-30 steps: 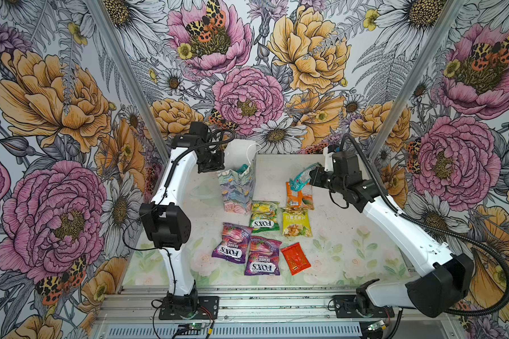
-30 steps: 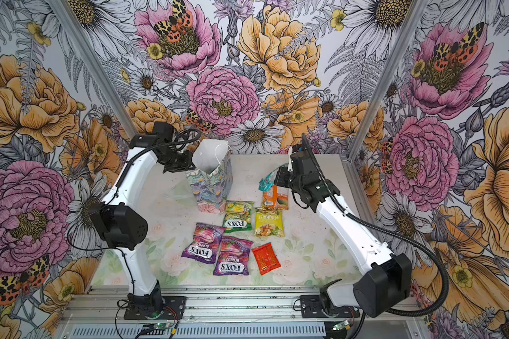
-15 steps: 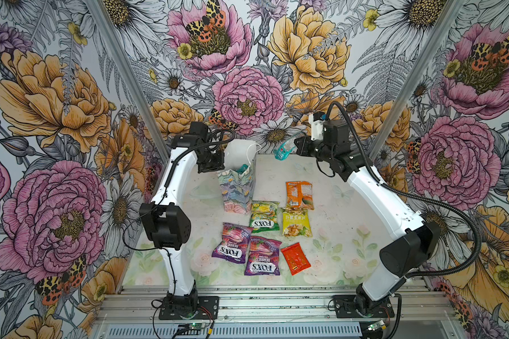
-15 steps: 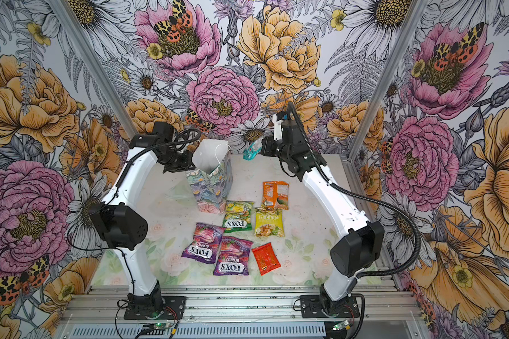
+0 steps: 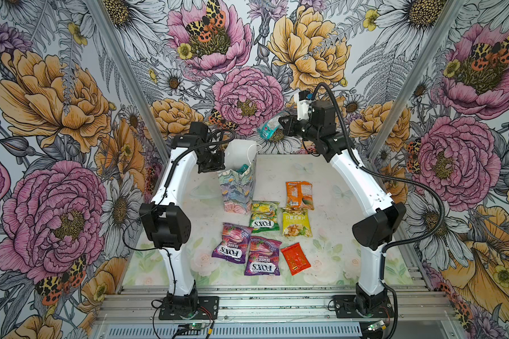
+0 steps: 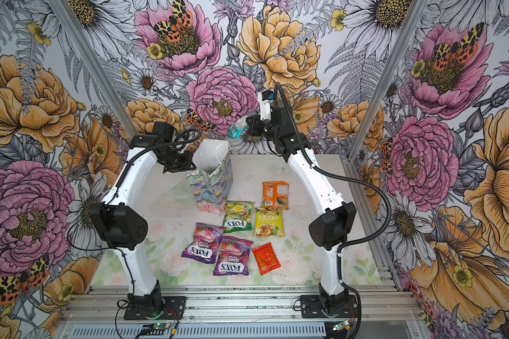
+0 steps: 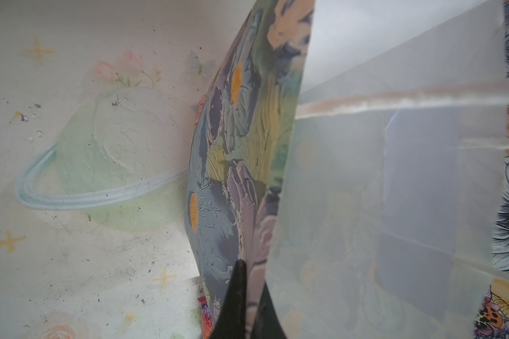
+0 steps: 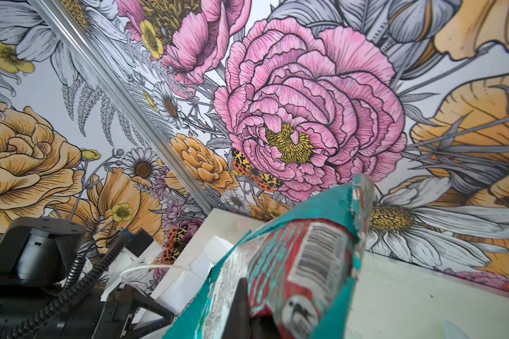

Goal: Place the snacks into the paper bag
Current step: Place the snack in the paper bag.

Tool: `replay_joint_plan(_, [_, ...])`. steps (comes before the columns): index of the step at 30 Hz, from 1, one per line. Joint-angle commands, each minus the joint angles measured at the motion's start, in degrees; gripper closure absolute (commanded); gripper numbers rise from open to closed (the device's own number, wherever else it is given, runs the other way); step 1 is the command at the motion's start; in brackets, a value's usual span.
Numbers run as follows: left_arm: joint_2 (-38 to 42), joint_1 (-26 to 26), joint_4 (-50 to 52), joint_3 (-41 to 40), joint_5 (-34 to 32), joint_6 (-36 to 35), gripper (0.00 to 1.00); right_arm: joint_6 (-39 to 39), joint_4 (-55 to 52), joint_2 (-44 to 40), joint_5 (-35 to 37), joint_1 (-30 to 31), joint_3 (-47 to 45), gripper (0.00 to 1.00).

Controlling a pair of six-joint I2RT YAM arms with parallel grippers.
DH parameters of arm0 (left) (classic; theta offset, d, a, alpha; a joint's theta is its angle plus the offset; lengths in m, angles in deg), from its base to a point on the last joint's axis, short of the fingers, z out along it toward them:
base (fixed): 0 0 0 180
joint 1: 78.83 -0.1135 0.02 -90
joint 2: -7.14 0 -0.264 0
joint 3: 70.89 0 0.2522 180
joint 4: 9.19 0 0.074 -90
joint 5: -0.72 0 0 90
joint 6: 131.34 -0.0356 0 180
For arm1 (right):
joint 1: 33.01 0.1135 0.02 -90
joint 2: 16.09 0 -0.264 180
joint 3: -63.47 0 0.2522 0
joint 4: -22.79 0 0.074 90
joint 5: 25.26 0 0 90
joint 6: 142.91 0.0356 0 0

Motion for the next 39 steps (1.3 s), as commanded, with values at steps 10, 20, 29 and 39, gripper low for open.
replay_joint_plan(10, [0.8, -0.27, 0.16, 0.64, 1.96, -0.11, 1.0, -0.62, -0.45, 8.87, -8.26, 4.39, 14.04, 1.0])
replay_joint_plan(20, [1.15, -0.24, 0.16, 0.59, 1.92, -0.16, 1.0, -3.76, -4.76, 8.42, -8.3, 7.26, 12.88, 1.0])
replay_joint_plan(29, [1.39, -0.6, 0.14, 0.48, 2.06, -0.11, 1.0, -7.68, -7.45, 3.38, -5.41, 7.98, 5.68, 1.0])
replay_joint_plan(39, [1.56, -0.61, 0.17, 0.5, 1.96, -0.09, 1.0, -9.78, -9.94, 2.25, -5.71, 9.24, 4.11, 1.0])
